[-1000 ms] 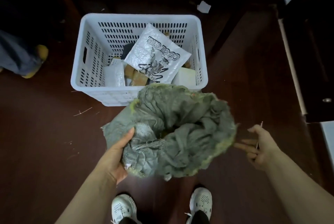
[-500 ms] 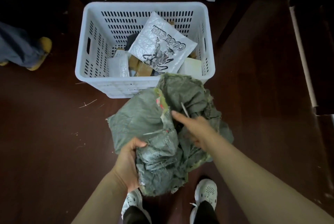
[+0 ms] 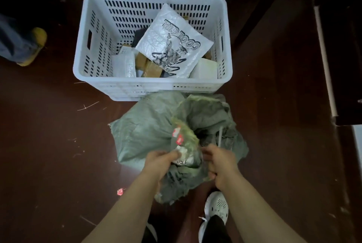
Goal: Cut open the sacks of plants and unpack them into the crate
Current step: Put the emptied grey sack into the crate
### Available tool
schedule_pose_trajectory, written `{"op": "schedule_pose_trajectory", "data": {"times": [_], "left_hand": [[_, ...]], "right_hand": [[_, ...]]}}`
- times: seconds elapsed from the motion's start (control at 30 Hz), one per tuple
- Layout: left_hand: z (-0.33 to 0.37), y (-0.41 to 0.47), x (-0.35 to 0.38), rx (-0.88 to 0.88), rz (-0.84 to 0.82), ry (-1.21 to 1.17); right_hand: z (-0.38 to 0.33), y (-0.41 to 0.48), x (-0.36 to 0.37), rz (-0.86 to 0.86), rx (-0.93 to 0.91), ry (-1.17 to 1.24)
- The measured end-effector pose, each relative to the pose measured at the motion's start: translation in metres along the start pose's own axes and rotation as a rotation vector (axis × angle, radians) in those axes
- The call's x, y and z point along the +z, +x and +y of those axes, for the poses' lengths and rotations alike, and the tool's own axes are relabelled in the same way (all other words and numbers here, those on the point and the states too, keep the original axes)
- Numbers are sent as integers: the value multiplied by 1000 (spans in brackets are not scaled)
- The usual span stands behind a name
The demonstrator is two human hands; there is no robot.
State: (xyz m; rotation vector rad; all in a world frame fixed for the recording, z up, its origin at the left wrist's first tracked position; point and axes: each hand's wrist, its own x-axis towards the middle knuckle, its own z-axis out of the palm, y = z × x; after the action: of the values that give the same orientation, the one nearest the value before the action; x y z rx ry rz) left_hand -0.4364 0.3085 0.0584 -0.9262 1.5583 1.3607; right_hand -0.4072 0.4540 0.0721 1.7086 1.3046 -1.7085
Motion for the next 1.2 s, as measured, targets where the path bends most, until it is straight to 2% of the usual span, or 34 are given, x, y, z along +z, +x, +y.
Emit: {"op": "schedule_pose_trajectory", "data": {"times": [0.07,0.13,0.2,0.23,0.3,0.4,0.47,0.57,0.63,0.7,0.8,0.87,0.93,1.0,1.07,1.13,1.2], "left_hand": [[-2,6,0,21,114,-7],[-10,17,1,57,163,27],[-20,26,3,35,155,76],[-25,32,5,16,134,76],[-34,44,9,-43,75,41],[-44,68,10,-30,64,-4],[-48,85,9,-1,97,-45],[-44,105,8,42,123,-98],[-39,107,11,11,66,-174],[-35,103,15,-50,-12,-229],[-27,100,21,-122,5,-241],[-23,105,14,-47,105,-68],[-25,119,-6,23,233,42],[-29,140,-39,73,451,186],[-33,164,-68,93,602,398],[-35,191,-87,68,636,493],[-32,219,-96,23,614,550]], "right_hand": [[-7,19,-20,214,-109,76],[-20,44,-32,310,-352,-30],[-42,61,-30,195,-603,-281],[-52,73,-24,122,-656,-378],[-70,97,-8,31,-659,-531],[-71,134,12,-4,-545,-771],[-56,147,19,-116,-439,-730],[-15,144,31,-405,-291,-608],[13,137,35,-517,-235,-562],[32,134,39,-545,-165,-499],[40,136,43,-459,-54,-457],[36,144,41,-298,-131,-426],[30,156,36,-77,-290,-417],[23,164,33,155,-473,-555],[19,174,35,330,-588,-797],[18,188,44,388,-637,-966],[21,207,54,371,-649,-1052]]}}
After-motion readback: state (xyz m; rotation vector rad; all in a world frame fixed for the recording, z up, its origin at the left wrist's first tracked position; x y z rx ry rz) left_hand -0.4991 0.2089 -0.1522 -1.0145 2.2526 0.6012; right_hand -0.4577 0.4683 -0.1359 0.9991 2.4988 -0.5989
